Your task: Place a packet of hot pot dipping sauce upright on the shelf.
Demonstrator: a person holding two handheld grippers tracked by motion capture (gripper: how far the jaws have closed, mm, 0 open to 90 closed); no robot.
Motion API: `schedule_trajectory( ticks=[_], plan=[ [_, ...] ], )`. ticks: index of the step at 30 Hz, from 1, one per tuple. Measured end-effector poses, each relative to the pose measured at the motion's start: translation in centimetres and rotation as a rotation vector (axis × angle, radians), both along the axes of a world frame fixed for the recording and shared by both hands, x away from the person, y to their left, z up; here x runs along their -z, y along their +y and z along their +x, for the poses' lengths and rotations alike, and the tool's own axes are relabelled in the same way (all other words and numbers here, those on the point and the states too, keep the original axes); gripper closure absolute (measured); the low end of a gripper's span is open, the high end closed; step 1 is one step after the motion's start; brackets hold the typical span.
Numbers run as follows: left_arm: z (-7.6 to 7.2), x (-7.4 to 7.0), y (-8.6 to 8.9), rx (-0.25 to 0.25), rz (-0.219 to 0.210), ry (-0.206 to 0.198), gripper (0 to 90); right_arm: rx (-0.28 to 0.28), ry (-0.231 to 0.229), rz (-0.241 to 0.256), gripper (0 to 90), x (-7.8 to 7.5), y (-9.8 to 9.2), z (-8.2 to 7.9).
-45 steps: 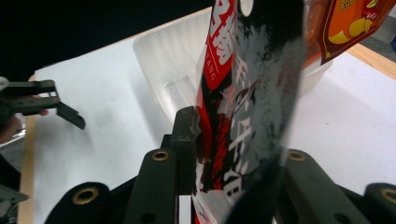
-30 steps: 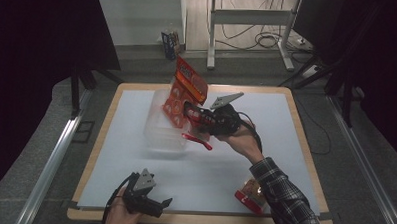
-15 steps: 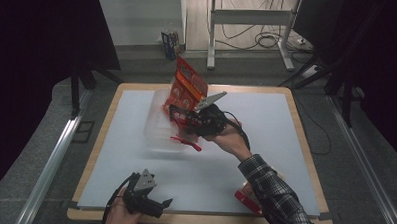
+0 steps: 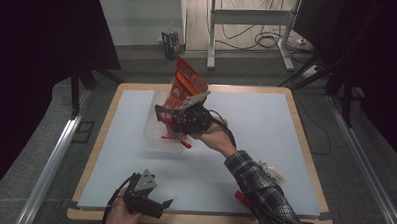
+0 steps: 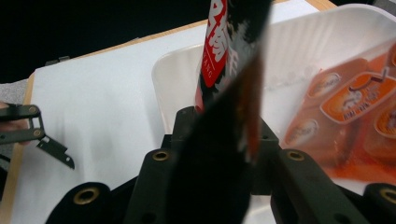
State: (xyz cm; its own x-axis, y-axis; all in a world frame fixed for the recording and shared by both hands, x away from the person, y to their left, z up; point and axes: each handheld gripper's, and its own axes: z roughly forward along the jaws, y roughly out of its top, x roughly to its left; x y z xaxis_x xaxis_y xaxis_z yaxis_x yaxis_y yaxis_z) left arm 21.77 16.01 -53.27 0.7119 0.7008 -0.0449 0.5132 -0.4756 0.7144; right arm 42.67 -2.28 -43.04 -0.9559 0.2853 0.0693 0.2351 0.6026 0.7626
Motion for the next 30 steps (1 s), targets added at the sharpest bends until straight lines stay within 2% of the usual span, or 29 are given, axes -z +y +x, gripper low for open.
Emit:
schedule_trajectory(
  ticks=[15,20,25,30],
  plan=[
    [0.0,0.0,-0.1,0.008,-0.002,0.002,0.0,-0.02,-0.022,0.009,69.8,0.3,3.3,0.2],
    [-0.1,0.0,-0.1,0.011,-0.002,0.004,0.0,-0.035,-0.025,0.019,69.9,1.0,4.4,0.1],
    [-0.1,0.0,-0.1,0.013,-0.003,0.005,0.0,-0.043,-0.024,-0.002,69.8,2.0,4.6,0.1],
    [0.0,0.1,-0.2,0.015,-0.001,0.006,0.0,-0.043,0.005,-0.016,69.1,2.9,4.2,0.3]
  ],
)
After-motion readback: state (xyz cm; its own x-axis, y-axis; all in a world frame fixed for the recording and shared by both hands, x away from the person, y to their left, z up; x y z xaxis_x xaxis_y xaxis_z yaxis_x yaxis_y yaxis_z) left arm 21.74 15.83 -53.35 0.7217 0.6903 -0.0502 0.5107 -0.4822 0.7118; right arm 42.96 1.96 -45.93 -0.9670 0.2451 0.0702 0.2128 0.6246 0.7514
